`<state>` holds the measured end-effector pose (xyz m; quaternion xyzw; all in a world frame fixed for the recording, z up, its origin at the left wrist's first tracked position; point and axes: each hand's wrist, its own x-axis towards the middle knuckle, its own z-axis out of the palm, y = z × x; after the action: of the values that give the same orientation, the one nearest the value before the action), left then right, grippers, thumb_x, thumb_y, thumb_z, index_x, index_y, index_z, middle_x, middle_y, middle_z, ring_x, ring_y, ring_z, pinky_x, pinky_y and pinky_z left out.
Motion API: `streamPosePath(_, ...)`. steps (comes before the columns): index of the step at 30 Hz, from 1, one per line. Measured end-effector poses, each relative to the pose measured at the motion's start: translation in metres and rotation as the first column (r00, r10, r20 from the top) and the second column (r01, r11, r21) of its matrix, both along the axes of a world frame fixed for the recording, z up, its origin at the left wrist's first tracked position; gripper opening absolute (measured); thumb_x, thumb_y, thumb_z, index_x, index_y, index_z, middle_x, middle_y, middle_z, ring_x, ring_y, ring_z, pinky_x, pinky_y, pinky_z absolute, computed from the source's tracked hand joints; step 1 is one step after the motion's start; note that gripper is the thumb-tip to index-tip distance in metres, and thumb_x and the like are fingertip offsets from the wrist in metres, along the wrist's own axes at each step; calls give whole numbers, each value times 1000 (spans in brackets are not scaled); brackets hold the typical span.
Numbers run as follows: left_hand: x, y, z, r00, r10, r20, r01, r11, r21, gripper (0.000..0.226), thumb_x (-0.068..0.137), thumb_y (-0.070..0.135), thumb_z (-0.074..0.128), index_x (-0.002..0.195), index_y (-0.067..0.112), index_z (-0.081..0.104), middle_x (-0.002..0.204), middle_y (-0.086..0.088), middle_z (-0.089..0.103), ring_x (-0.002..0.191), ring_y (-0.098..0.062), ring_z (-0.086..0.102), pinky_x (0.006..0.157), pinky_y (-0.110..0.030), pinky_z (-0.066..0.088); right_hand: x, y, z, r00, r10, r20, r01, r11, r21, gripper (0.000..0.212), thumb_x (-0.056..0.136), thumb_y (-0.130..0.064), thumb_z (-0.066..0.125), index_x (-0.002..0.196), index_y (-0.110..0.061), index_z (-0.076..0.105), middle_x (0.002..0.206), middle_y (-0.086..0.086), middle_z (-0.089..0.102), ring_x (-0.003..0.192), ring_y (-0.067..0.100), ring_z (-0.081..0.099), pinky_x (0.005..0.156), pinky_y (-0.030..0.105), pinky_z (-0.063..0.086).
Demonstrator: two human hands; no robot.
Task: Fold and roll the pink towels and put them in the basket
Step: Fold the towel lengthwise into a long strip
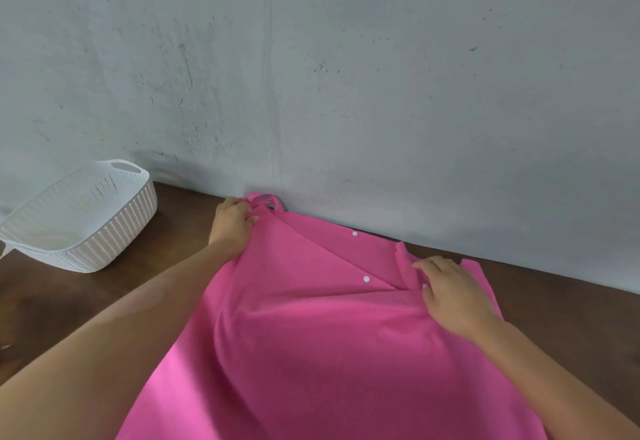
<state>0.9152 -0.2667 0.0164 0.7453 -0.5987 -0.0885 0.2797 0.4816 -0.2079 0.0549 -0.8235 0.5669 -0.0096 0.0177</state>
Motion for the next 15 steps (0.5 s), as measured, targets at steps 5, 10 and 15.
streamPosePath(5,13,-16,-1,994,84,-66,-82,996,45,16,87,13,71,75,11,61,106,-20,63,107,-40,55,97,-43,43,-23,-15,9,993,-109,55,99,984,149,16,98,-39,54,109,-29,58,119,-10,56,108,12,52,100,30,38)
streamPosePath(10,14,-18,12,991,84,-104,-78,995,59,32,88,16,71,62,16,51,78,-14,61,82,-34,56,74,-37,39,-48,-28,6,984,-180,11,177,977,122,58,100,-58,25,80,-21,66,92,-7,62,91,16,58,92,39,46)
streamPosePath(15,15,-3,34,981,117,-154,-119,993,0,17,88,18,73,83,2,72,84,-13,69,82,-30,60,73,-32,40,-64,-31,9,952,-299,-72,306,942,137,52,105,-42,38,60,-18,49,71,1,58,69,20,57,76,37,46)
